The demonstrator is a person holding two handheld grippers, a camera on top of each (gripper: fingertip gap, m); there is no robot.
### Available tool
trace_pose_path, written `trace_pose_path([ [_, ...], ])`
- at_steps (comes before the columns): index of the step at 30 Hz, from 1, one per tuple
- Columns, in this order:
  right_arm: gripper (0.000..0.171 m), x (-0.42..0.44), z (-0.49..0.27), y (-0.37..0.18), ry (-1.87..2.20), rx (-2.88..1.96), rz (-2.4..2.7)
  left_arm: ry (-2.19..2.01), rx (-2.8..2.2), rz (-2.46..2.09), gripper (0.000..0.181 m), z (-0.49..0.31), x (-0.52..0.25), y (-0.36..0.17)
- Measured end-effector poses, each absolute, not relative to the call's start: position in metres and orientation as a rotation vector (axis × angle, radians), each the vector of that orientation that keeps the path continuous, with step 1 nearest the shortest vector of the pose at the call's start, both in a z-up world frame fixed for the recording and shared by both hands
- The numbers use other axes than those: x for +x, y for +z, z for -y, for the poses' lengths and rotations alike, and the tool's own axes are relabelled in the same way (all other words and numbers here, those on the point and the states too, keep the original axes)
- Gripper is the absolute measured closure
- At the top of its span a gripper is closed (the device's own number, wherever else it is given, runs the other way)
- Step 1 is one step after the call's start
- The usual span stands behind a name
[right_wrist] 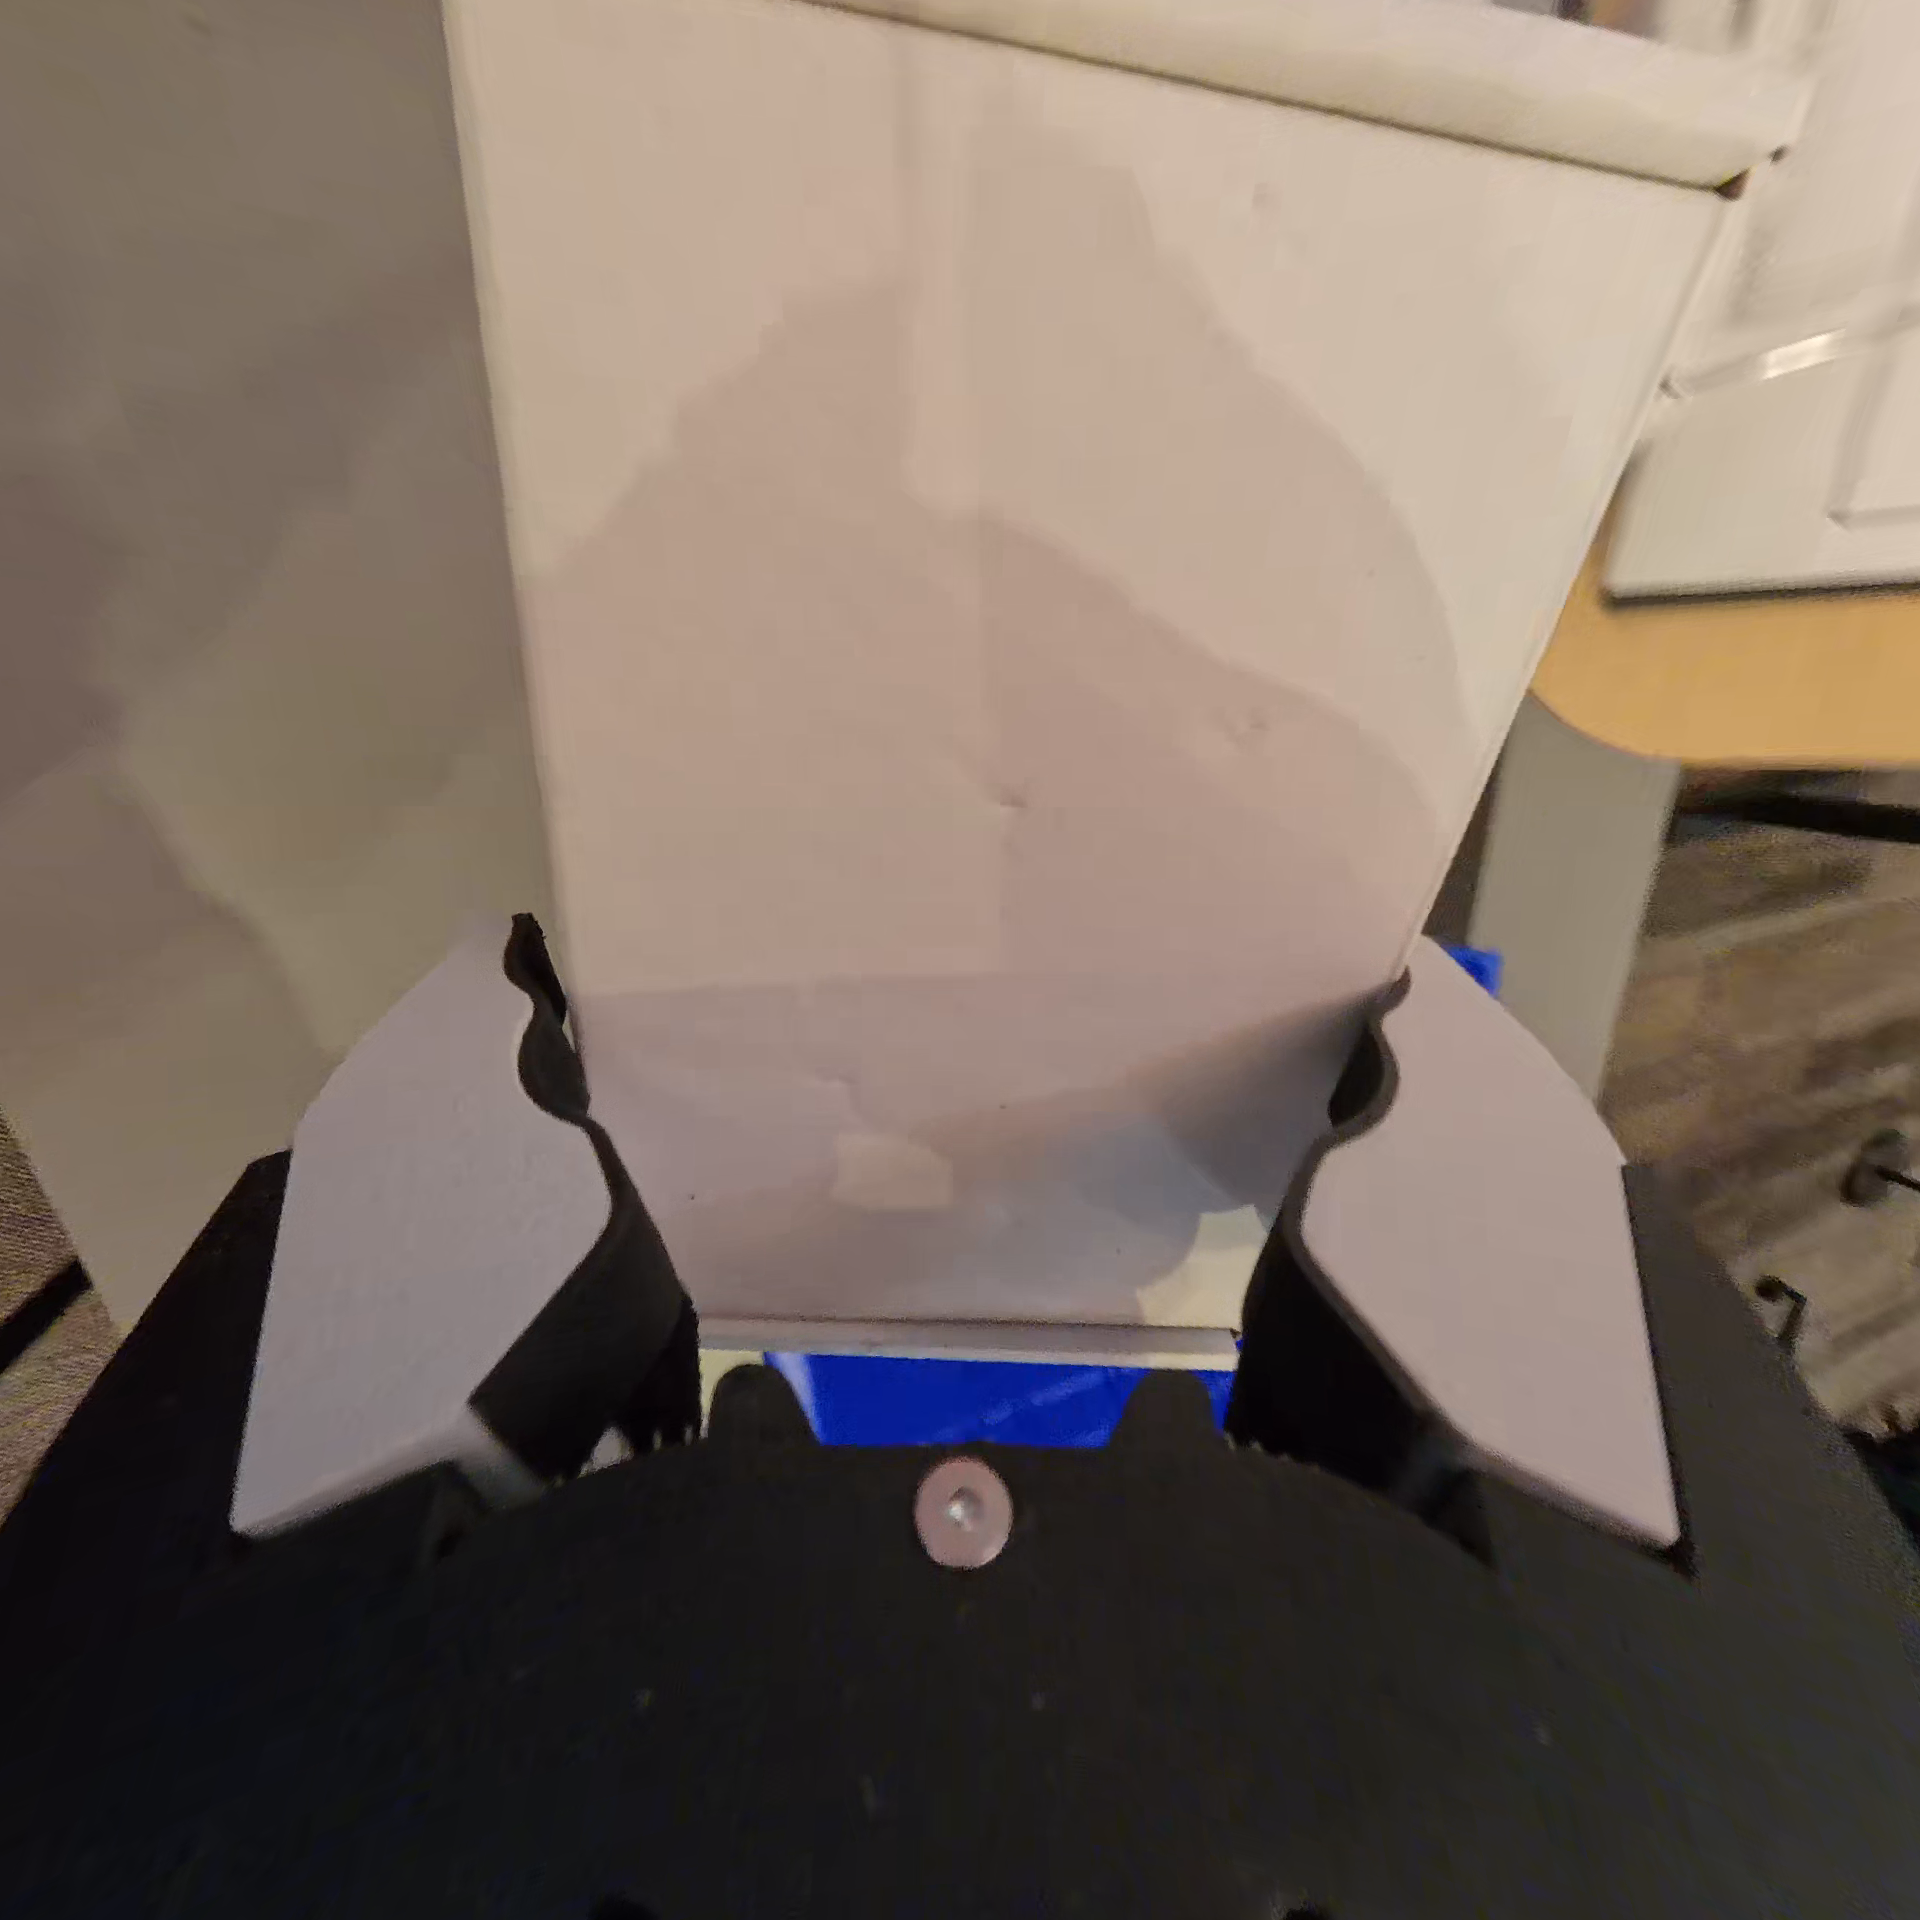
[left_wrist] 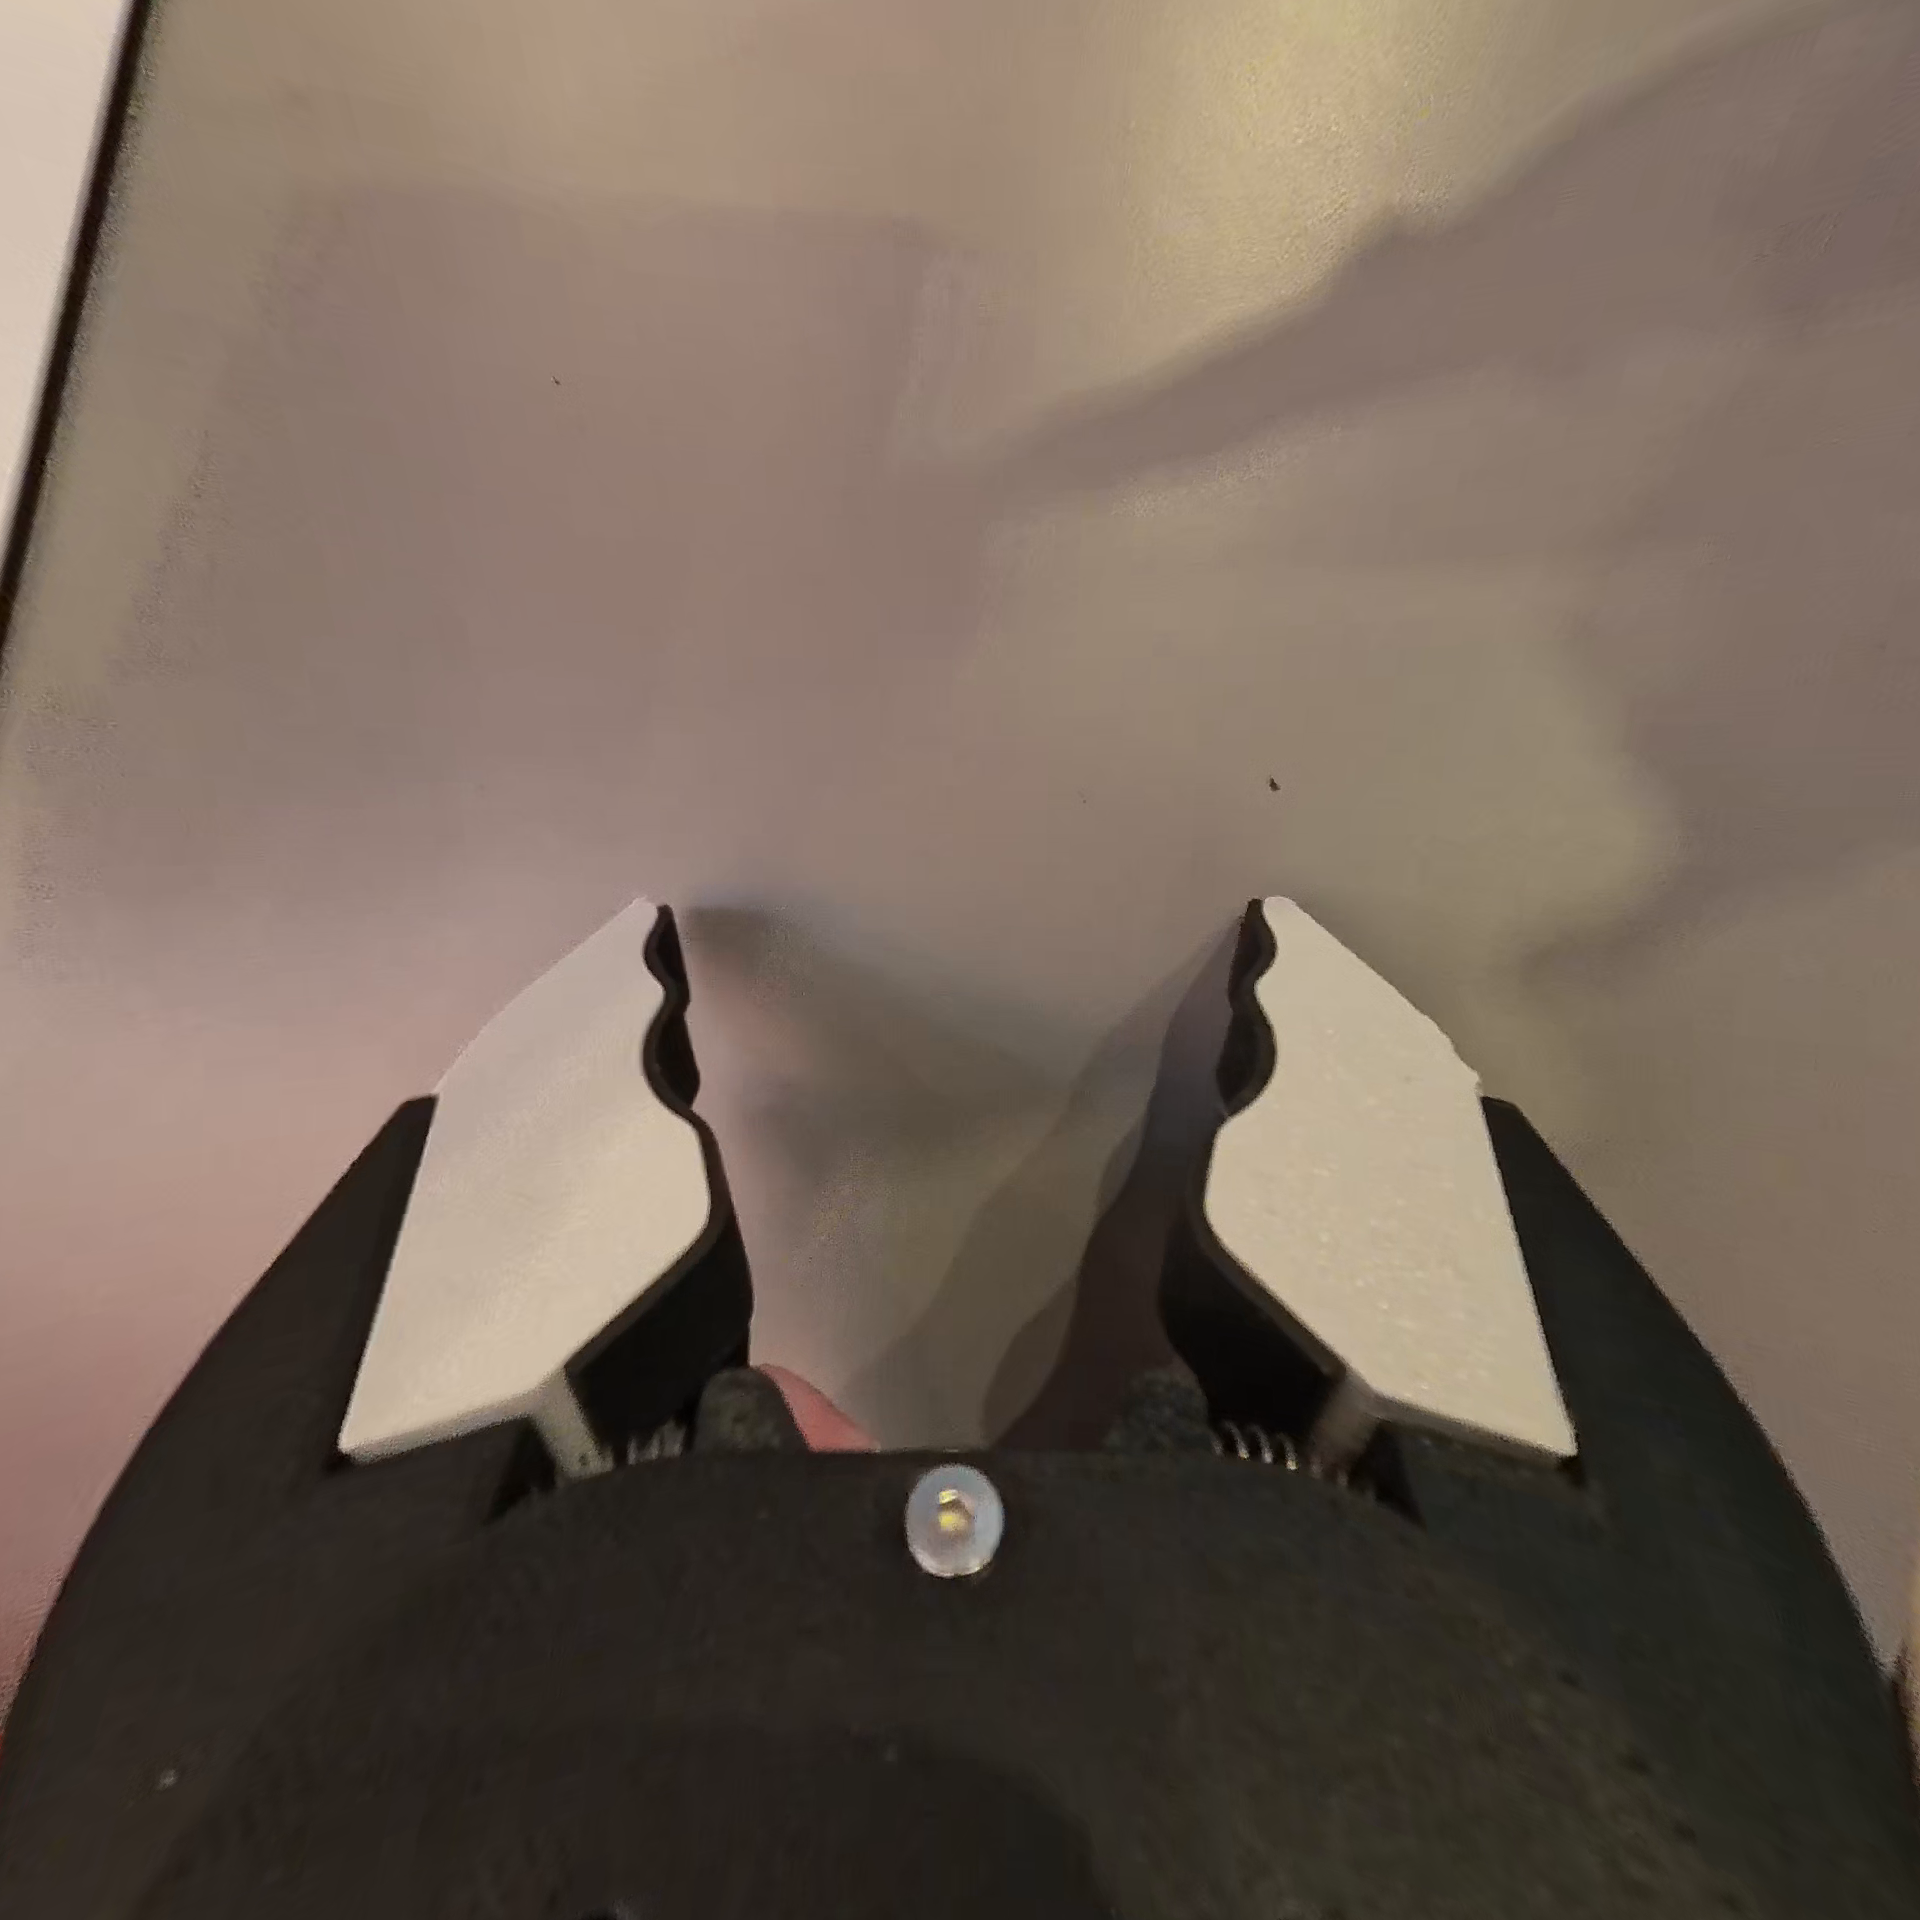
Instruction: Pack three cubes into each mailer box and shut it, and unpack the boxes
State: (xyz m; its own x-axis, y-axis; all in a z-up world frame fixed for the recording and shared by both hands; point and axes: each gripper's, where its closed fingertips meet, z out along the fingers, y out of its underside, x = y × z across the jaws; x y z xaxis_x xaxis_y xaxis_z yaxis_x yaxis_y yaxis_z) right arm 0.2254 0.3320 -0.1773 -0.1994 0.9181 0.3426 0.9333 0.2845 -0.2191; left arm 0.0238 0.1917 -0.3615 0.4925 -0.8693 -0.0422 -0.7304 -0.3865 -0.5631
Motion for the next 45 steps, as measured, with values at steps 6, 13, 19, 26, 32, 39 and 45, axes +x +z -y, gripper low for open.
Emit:
trace_pose_path([
  [6, 0.032, 0.286, -0.402, -0.147, -0.298, -1.722, 2.164, -0.408, -2.229, -1.305, 0.084, -0.189, 0.032, -0.363],
  [13, 0.032, 0.357, -0.478, -0.179, -0.494, -1.853, 2.248, -0.403, -2.237, -1.318, 0.083, -0.19, 0.033, -0.364],
  [19, 0.031, 0.383, -0.511, -0.24, -0.658, -1.837, 2.449, -0.413, -2.223, -1.318, 0.082, -0.191, 0.035, -0.364],
  [26, 0.031, 0.375, -0.528, -0.293, -0.64, -1.772, 2.548, -0.423, -2.21, -1.299, 0.082, -0.192, 0.036, -0.364],
  [32, 0.031, 0.38, -0.539, -0.319, -0.745, -1.757, 2.565, -0.426, -2.205, -1.306, 0.082, -0.193, 0.038, -0.364],
  [39, 0.027, 0.391, -0.549, -0.286, -0.86, -1.82, 2.414, -0.427, -2.206, -1.315, 0.082, -0.193, 0.038, -0.364],
  [45, 0.044, 0.362, -0.503, -0.213, -0.801, -1.763, 2.14, -0.257, -2.179, -1.251, 0.071, -0.213, 0.002, -0.338],
])
